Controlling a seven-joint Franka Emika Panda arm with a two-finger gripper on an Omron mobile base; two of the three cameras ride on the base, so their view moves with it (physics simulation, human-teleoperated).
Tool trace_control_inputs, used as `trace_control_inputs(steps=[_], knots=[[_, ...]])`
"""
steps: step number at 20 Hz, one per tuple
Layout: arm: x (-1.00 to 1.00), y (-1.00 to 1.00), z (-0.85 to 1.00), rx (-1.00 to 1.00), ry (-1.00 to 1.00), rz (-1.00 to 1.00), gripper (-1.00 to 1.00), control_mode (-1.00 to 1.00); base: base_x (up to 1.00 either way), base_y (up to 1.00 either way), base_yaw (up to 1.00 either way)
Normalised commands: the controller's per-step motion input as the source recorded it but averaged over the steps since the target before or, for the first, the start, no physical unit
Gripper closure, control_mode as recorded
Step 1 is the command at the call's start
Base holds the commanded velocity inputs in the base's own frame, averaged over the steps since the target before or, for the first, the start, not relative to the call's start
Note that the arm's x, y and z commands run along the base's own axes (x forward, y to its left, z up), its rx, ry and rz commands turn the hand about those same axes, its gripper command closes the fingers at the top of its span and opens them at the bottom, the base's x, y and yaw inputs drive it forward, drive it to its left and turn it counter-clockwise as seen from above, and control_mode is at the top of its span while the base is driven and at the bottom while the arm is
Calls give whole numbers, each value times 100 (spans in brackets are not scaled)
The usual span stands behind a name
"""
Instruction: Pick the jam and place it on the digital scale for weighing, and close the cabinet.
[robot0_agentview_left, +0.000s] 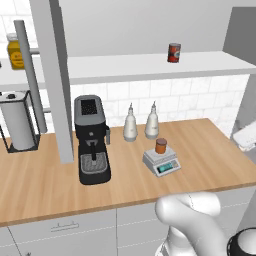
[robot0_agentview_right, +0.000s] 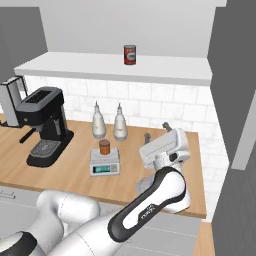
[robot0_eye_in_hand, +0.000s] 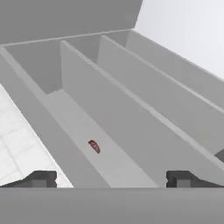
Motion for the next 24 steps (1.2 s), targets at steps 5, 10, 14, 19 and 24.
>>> trace_control_inputs(steps=[5, 10, 14, 19, 24], knots=[[0, -75, 13, 1, -14, -31, -100, -100, 0, 0, 0], [-2, -72, 21, 1, -17, -24, -100, -100, 0, 0, 0], [-8, -51, 31, -3, -14, -17, -100, -100, 0, 0, 0], [-2, -29, 25, -1, -2, -5, -100, -100, 0, 0, 0], [-2, -60, 8, -1, -1, 0, -100, -100, 0, 0, 0]])
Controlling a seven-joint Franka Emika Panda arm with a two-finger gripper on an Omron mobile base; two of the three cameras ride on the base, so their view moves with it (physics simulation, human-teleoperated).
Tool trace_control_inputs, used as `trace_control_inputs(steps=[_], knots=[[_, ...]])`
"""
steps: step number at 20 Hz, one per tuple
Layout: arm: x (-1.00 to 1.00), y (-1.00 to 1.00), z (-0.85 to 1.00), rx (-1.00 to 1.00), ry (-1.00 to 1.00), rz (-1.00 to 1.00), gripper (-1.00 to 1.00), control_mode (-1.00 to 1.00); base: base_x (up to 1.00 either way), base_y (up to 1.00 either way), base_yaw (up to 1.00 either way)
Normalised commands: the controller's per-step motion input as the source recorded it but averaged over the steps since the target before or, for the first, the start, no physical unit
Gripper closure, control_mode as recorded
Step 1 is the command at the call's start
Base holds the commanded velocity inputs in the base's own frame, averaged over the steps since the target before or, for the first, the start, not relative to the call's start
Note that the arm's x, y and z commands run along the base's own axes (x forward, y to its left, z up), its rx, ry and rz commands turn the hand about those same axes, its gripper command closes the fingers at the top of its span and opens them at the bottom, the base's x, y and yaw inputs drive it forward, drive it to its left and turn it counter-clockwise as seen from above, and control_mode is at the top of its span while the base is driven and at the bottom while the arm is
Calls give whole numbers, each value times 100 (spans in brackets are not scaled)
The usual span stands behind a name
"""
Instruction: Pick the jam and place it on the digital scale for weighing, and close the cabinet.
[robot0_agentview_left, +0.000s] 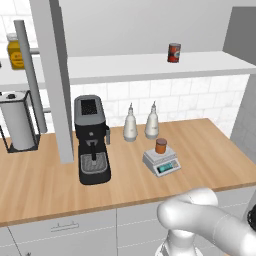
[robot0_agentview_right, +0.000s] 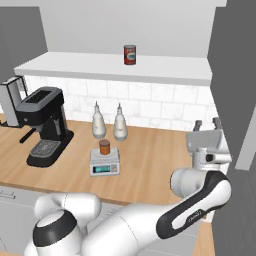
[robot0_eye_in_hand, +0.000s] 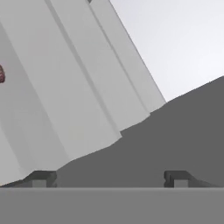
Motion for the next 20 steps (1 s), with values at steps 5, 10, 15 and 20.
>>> trace_control_inputs(steps=[5, 10, 15, 20], knots=[[-9, -46, 14, -1, -4, 0, -100, -100, 0, 0, 0], [-12, -5, -5, -7, 0, -1, -100, -100, 0, 0, 0], [0, -41, -20, -4, 0, 0, -100, -100, 0, 0, 0], [16, -61, -19, 0, 15, 0, -100, -100, 0, 0, 0]])
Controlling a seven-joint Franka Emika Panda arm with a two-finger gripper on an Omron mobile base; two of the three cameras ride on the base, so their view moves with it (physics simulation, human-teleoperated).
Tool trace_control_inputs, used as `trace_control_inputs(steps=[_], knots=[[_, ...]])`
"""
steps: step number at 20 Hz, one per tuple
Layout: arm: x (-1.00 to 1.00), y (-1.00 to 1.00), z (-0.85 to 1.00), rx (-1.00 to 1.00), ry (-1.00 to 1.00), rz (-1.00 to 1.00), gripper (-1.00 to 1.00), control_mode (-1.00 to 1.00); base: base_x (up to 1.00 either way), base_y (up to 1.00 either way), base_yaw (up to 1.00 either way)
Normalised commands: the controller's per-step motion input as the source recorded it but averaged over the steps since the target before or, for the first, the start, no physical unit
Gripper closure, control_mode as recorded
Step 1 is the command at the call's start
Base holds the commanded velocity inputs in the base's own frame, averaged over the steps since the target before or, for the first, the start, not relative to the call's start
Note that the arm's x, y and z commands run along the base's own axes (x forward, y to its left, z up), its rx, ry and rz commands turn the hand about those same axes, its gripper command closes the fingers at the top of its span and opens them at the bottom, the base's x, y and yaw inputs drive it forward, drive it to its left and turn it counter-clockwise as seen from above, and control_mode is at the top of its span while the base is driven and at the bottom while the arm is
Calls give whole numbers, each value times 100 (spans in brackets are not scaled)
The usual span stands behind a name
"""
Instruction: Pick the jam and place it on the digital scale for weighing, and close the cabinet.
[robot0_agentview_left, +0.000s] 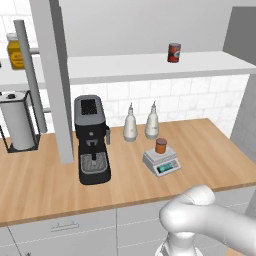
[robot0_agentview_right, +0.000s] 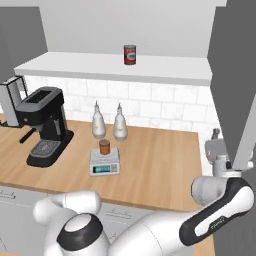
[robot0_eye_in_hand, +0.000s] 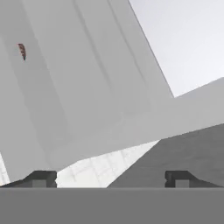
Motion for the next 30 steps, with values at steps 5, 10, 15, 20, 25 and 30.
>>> trace_control_inputs(steps=[5, 10, 15, 20, 25, 30], knots=[[51, -61, -5, 0, 23, 0, -100, -100, 0, 0, 0], [2, -13, 39, 0, -13, 0, -100, -100, 0, 0, 0], [-57, 25, 72, -5, -49, 0, -100, -100, 0, 0, 0], [-30, 91, 60, -19, -51, 0, -100, -100, 0, 0, 0], [-23, 100, 58, -28, -41, 0, -100, -100, 0, 0, 0], [-6, 100, 23, -30, -15, 0, -100, -100, 0, 0, 0]])
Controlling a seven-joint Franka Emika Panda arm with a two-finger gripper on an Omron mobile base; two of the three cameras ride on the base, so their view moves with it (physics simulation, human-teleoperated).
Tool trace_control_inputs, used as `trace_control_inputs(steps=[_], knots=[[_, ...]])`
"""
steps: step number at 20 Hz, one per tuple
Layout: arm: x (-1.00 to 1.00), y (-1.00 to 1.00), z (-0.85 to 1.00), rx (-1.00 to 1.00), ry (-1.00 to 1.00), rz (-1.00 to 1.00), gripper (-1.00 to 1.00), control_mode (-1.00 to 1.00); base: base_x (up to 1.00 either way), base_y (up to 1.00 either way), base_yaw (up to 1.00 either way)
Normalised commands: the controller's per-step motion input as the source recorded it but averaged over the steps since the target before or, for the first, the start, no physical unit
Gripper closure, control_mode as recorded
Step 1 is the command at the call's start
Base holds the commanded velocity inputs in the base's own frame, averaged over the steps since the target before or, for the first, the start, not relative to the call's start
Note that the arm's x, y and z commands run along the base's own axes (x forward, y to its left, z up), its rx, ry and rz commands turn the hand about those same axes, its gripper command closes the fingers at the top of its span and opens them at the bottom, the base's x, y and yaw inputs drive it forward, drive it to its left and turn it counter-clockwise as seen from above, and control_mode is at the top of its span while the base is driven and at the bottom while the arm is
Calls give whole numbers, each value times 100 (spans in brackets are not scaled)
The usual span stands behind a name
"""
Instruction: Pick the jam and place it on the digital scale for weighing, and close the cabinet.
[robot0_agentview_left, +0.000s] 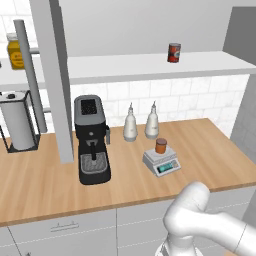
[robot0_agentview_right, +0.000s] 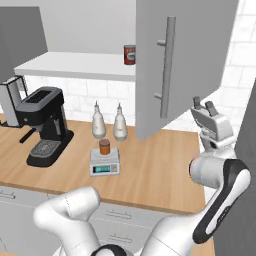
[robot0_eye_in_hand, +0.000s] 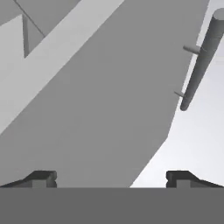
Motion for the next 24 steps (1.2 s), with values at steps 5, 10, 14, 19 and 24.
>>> trace_control_inputs(steps=[5, 10, 14, 19, 24], knots=[[18, 100, 11, -29, 2, -2, -100, -100, 0, 0, 0], [63, 100, 36, -15, 3, -15, -100, -100, 0, 0, 0], [80, 100, 30, -2, 4, -23, -100, -100, 0, 0, 0], [94, 100, 15, 0, 9, -28, -100, -100, 0, 0, 0], [100, 86, 20, 0, 10, -26, -100, -100, 0, 0, 0]])
